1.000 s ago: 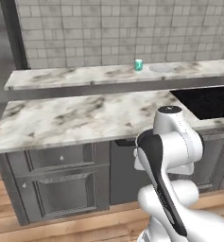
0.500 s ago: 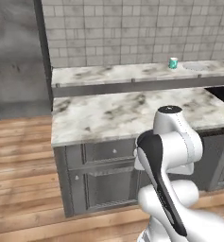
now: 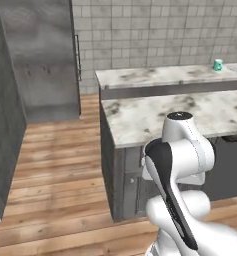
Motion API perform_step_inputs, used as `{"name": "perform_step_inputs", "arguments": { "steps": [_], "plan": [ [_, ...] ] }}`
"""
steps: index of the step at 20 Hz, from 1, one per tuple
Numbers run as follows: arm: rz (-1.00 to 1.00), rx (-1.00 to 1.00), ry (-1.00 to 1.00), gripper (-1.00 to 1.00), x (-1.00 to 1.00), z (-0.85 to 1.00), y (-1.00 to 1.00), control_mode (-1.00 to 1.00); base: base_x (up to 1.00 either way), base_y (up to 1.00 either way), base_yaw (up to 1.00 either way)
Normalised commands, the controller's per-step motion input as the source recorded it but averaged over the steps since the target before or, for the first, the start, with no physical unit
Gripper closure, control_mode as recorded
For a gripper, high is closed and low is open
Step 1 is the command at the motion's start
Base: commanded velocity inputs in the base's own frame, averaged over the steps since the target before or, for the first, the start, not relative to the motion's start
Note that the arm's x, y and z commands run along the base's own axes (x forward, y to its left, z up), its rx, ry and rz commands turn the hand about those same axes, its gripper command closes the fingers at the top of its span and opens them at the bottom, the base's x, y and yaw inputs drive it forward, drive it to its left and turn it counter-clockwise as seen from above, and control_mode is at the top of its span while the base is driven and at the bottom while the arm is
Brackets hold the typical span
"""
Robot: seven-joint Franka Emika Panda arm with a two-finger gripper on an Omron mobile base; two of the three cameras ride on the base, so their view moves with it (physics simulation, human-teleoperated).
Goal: Pick up the pan with the steak in it and place it on the dining table. Then place the steak on the plate.
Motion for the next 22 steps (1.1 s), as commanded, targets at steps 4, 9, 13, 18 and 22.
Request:
{"name": "perform_step_inputs", "arguments": {
  "steps": [4,9,13,18,22],
  "plan": [
    [0.00,0.00,0.00,1.00,0.00,0.00,0.00,1.00,0.00,1.00,0.00],
    [0.00,0.00,0.00,1.00,0.00,0.00,0.00,1.00,0.01,1.00,0.00],
    [0.00,0.00,0.00,1.00,0.00,0.00,0.00,1.00,0.01,1.00,0.00],
    [0.00,0.00,0.00,1.00,0.00,0.00,0.00,1.00,0.00,0.09,0.00],
    [0.00,0.00,0.00,1.00,0.00,0.00,0.00,1.00,0.26,0.00,0.00]
  ]
}}
